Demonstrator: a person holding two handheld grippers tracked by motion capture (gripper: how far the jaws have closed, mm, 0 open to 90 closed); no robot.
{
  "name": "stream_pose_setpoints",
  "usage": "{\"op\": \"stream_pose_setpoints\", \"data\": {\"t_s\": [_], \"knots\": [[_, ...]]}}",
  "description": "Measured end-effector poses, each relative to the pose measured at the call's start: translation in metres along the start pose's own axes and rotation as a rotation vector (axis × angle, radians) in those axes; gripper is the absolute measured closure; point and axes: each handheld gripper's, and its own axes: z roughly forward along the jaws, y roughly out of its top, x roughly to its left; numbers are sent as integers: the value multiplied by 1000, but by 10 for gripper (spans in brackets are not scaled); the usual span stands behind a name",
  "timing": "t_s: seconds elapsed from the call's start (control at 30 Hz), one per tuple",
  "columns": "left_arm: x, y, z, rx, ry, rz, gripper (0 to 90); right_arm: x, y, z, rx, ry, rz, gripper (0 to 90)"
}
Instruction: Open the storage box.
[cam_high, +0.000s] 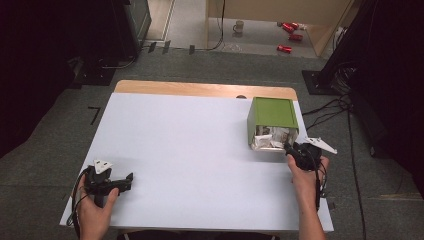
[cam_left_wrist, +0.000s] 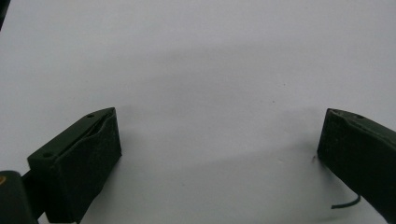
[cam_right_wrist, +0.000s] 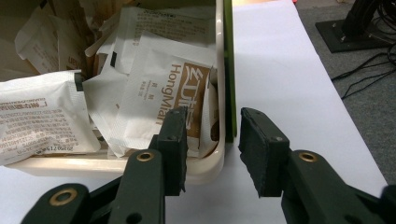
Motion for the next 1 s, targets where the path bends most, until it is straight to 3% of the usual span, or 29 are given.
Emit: {"op": "stream_pose_setpoints", "data": {"t_s": [0.47, 0.7, 0.83, 1.0], "knots": [[0, 0, 0, -1, 0, -2, 0, -5, -14, -13, 18, 13, -18, 616], [0, 0, 0, -1, 0, -1, 0, -4, -9, -25, -81, 40, -18, 600], [0, 0, 0, -1, 0, -2, 0, -1, -3, -29, -118, 81, -18, 678], [0, 0, 0, -1, 0, -1, 0, 2, 7, -29, -147, 52, 6, 773]]}}
